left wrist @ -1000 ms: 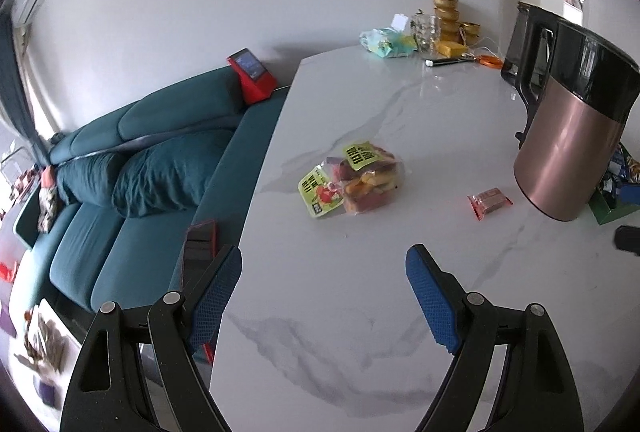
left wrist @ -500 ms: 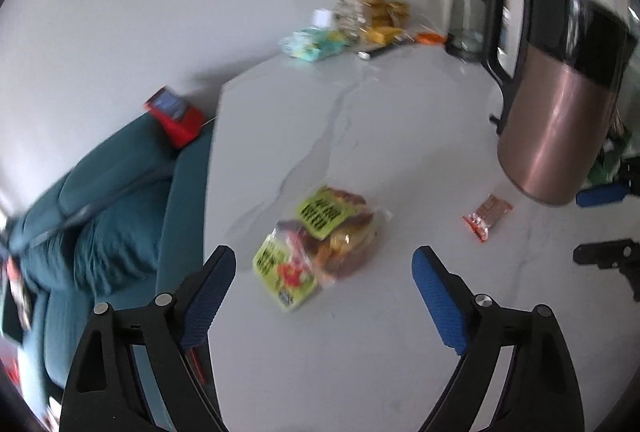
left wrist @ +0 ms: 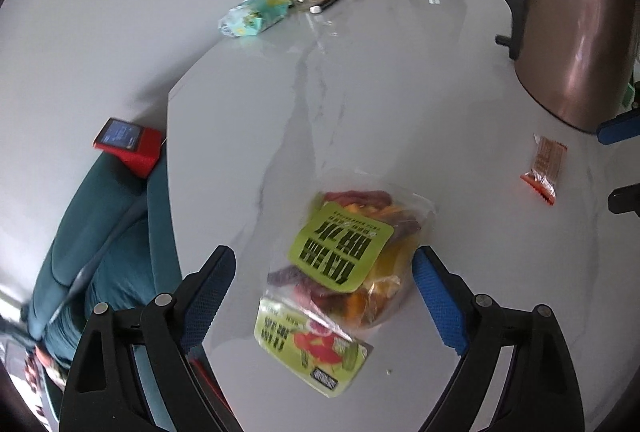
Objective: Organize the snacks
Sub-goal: 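Grasp the dried-fruit bag with the left gripper while the right grasps the orange-wrapped bar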
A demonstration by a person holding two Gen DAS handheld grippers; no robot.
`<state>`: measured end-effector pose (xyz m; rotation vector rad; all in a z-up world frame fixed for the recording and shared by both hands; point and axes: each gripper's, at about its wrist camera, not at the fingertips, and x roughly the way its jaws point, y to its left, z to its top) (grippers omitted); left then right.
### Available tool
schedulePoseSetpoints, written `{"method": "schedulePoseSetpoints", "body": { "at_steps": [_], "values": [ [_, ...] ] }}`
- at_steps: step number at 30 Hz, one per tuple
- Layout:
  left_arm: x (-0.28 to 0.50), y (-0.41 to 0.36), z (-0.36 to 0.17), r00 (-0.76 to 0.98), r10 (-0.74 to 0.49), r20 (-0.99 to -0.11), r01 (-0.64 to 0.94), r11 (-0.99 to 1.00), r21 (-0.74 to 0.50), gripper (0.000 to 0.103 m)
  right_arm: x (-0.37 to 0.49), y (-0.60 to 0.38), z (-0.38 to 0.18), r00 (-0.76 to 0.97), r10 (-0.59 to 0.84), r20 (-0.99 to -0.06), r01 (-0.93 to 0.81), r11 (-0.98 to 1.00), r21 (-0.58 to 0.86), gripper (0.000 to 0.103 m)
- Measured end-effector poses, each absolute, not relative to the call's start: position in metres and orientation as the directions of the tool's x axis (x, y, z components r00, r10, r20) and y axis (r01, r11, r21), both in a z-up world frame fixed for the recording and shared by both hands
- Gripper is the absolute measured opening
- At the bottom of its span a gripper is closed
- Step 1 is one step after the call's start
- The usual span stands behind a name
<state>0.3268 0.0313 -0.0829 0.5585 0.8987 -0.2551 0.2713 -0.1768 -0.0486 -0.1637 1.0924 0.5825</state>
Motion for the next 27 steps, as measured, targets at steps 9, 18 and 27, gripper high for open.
{"method": "schedulePoseSetpoints", "body": {
  "at_steps": [9, 18, 27],
  "values": [
    [0.34, 0.026, -0.097, 0.578, -0.014, -0.816, 0.48, 0.815, 0.326, 0.087, 0.279, -0.168, -0.069, 0.279, 0.369, -0.886, -0.475, 0.856, 0.207, 0.064],
    [0.341, 0.024, -0.11, 0.557, -0.03, -0.83, 0.496, 0.814, 0.304, 0.087, 0.309, -0.159, -0.081, 0.294, 0.359, -0.886, -0.38, 0.894, 0.237, 0.064],
    [0.349, 0.032, -0.111, 0.545, -0.053, -0.837, 0.475, 0.842, 0.256, 0.086, 0.325, -0.146, -0.087, 0.336, 0.324, -0.884, -0.376, 0.907, 0.19, 0.063]
  ]
}}
